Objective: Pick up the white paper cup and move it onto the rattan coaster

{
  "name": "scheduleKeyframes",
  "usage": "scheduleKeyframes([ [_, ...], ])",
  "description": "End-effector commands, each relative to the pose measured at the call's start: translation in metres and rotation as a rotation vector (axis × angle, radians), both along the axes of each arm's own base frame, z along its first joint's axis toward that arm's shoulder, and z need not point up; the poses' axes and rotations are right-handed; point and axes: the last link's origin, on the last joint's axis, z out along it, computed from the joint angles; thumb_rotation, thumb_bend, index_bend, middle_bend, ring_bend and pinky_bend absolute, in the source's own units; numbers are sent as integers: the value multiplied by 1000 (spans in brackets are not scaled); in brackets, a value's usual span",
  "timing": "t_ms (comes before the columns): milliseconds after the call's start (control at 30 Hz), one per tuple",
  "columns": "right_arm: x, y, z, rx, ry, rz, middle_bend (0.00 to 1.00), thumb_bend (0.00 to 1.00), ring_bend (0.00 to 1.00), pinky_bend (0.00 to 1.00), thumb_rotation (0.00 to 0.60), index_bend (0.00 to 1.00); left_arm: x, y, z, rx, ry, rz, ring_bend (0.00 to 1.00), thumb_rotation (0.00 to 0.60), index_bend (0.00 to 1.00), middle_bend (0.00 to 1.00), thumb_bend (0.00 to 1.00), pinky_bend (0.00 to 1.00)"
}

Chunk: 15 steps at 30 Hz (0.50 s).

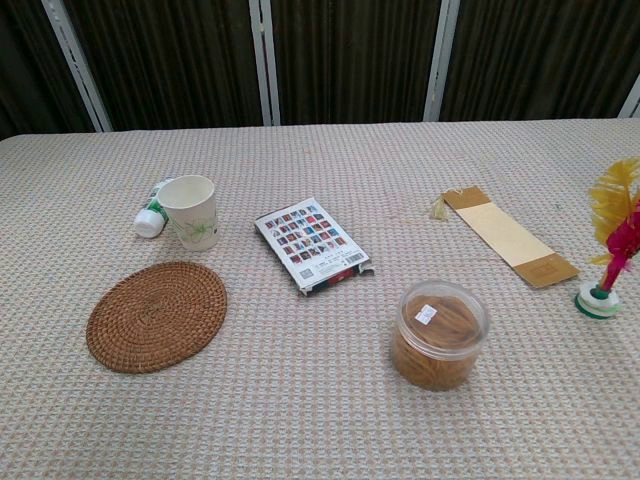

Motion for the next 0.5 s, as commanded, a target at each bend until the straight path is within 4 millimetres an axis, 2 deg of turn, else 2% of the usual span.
scheduleKeyframes([
  [33, -4, -6, 1, 3, -2, -28, 0, 0, 0, 0, 600, 0, 36, 45, -30, -83, 53, -69, 0, 600, 0, 0, 0, 0],
  [200, -14, -18, 8, -16, -6, -94, 0, 0, 0, 0, 600, 0, 90, 101, -65, -153, 99, -131, 0, 600, 0, 0, 0, 0],
  [367, -23, -25, 10, -25, 3, -144, 0, 0, 0, 0, 600, 0, 122, 132, -89, -175, 157, -165, 0, 600, 0, 0, 0, 0],
  [500, -29, -29, 11, -32, 4, -173, 0, 0, 0, 0, 600, 0, 135, 150, -114, -222, 187, -156, 0, 600, 0, 0, 0, 40],
])
